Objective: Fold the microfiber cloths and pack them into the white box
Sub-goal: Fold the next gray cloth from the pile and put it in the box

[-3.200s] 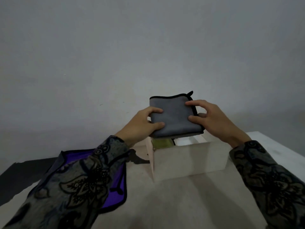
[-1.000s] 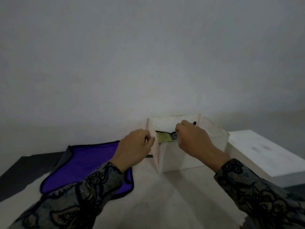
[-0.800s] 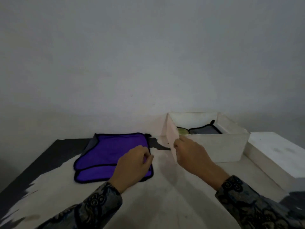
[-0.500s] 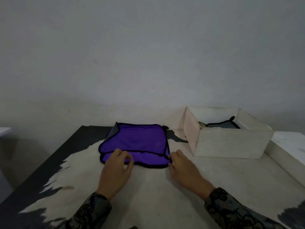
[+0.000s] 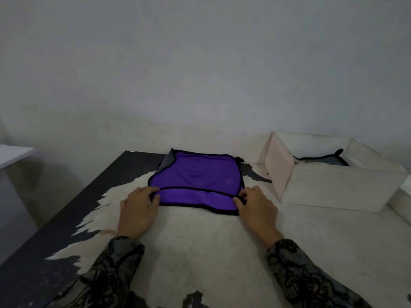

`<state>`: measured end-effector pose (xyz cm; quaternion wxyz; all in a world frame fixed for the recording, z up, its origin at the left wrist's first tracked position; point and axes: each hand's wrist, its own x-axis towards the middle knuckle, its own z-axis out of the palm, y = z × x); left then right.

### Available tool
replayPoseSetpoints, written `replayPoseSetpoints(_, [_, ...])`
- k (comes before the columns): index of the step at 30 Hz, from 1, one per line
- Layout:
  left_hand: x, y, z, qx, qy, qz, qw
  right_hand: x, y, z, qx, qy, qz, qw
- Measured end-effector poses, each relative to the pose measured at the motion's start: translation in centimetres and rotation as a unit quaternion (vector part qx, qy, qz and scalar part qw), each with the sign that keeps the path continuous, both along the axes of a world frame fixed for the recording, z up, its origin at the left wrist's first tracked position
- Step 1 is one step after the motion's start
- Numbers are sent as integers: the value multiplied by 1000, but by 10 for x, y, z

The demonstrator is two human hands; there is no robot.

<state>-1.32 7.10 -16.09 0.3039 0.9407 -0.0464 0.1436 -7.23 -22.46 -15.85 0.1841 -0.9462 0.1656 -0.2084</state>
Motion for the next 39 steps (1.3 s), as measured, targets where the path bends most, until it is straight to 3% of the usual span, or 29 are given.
replayPoseSetpoints(6, [5, -1, 2, 2, 11, 31, 999, 10, 0, -2, -12, -26, 8, 1000])
replayPoseSetpoints(13, [11, -2, 0, 23, 21, 39, 999, 9, -2, -5, 40, -70, 24, 996])
replayPoseSetpoints(18, [17, -9, -2, 63, 9, 2, 998, 8, -4, 0, 70, -107, 38, 991])
replayPoseSetpoints(24, [17, -8, -1, 41, -22, 4, 999, 9, -1, 19, 249, -139, 152, 946])
replayPoseSetpoints(29, [12, -15, 0, 90, -87, -31, 992, 3, -8, 53, 303, -143, 226, 915])
replayPoseSetpoints(32, [12, -23, 1, 104, -100, -74, 987, -3, -15, 74, 309, -101, 277, 904])
replayPoseSetpoints(39, [9, -33, -1, 122, -120, -108, 979, -18, -27, 89, 275, 122, 376, 876])
